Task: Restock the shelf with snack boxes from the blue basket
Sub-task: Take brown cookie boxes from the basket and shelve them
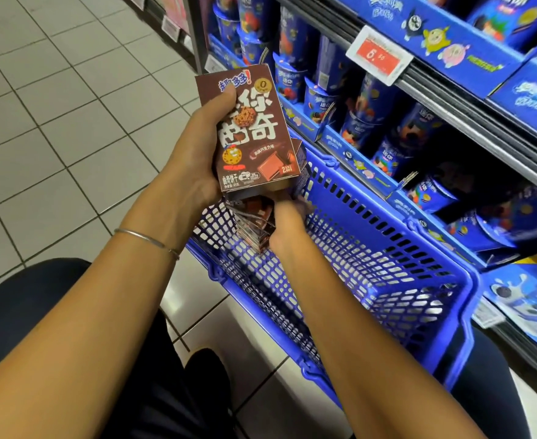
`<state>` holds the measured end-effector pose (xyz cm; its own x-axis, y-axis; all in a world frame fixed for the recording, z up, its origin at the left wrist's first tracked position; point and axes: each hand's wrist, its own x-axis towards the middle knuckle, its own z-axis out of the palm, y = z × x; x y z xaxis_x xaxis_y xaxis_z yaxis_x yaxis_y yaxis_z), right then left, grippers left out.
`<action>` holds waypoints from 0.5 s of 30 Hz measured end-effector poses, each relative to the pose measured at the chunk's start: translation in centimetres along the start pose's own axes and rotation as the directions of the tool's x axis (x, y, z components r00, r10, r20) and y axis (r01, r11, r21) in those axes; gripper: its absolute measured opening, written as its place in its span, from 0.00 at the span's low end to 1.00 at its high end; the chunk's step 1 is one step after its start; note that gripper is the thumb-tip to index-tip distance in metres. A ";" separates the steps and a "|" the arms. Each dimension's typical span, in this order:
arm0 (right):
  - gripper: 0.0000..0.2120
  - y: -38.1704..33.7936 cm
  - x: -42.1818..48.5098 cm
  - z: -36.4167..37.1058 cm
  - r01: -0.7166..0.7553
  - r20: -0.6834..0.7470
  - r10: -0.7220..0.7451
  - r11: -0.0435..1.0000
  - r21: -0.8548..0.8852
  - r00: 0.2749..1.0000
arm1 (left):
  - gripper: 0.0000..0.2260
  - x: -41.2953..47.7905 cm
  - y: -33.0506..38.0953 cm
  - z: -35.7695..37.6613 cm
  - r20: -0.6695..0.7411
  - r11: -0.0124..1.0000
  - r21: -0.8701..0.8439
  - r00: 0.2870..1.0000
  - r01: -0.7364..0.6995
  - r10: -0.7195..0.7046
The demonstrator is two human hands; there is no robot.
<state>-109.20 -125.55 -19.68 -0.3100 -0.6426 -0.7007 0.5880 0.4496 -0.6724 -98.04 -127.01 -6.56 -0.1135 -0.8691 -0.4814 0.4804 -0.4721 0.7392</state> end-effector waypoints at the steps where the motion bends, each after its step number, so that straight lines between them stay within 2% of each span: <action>1: 0.14 -0.5 -0.5 -0.6 0.007 -0.017 -0.007 1.000 0.027 1.000 | 0.16 0.1 0.0 -0.1 -0.001 1.000 0.009 1.000 0.001 -0.001; 3: 0.25 -1.2 -1.6 -2.0 0.047 0.009 -0.047 0.999 0.004 0.999 | 0.16 0.2 0.1 -0.3 0.000 1.000 0.015 1.000 0.013 -0.013; 5: 0.27 -1.8 -2.5 -4.1 0.084 0.065 -0.085 0.996 0.007 0.994 | 0.16 0.4 0.3 -0.4 -0.001 1.000 0.018 1.000 0.007 -0.007; 9: 0.29 -4.4 -4.2 -7.6 0.152 0.080 -0.157 0.986 0.067 0.984 | 0.15 1.2 0.4 -0.4 0.012 0.998 0.062 1.000 -0.018 0.017; 11: 0.23 -6.1 -5.2 -8.9 0.167 0.114 -0.180 0.979 0.118 0.977 | 0.14 1.5 -0.1 -0.4 0.024 0.991 0.130 1.000 -0.023 0.020; 13: 0.11 -7.9 -6.2 -9.9 0.197 0.188 -0.225 0.968 0.154 0.956 | 0.14 1.9 -0.8 -0.4 0.017 0.979 0.203 1.000 -0.015 0.012; 15: 0.08 -9.6 -7.1 -10.5 0.208 0.278 -0.257 0.959 0.195 0.926 | 0.18 2.2 -1.5 -0.4 0.009 0.961 0.278 1.000 0.011 -0.014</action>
<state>-120.52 -118.76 -10.77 -0.2303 -0.8828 -0.4095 0.6449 0.1767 -0.7436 -98.66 -128.12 -8.94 -0.1275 -0.8638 -0.4874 0.2184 -0.5038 0.8358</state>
